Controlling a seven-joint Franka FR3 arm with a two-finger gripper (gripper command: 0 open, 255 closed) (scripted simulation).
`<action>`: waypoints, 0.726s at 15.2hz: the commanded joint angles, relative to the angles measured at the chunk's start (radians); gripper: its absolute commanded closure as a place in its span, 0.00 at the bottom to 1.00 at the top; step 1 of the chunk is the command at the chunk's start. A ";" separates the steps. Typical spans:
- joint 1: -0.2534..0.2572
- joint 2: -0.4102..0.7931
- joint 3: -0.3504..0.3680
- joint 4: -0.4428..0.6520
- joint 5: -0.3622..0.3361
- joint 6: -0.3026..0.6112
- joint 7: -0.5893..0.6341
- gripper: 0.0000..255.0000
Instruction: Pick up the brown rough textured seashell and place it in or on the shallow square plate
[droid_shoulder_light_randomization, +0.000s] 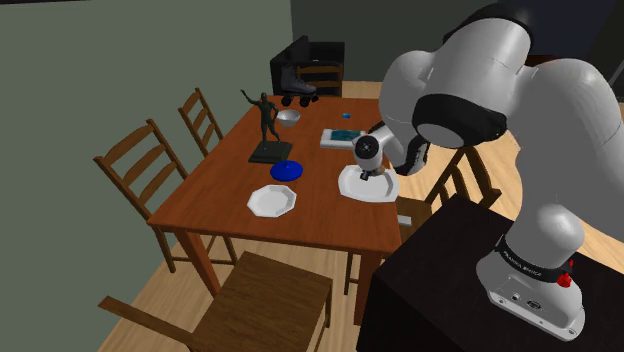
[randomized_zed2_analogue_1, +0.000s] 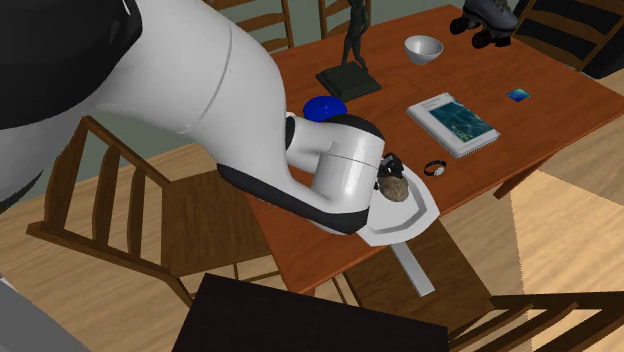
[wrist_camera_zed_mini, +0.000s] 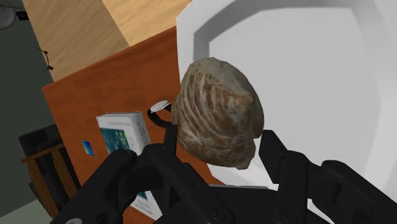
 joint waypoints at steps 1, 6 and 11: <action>-0.009 0.041 0.010 0.012 0.002 0.024 0.025 1.00; -0.024 0.136 0.037 0.045 0.014 0.071 0.080 1.00; -0.028 0.160 0.043 0.054 0.019 0.081 0.093 1.00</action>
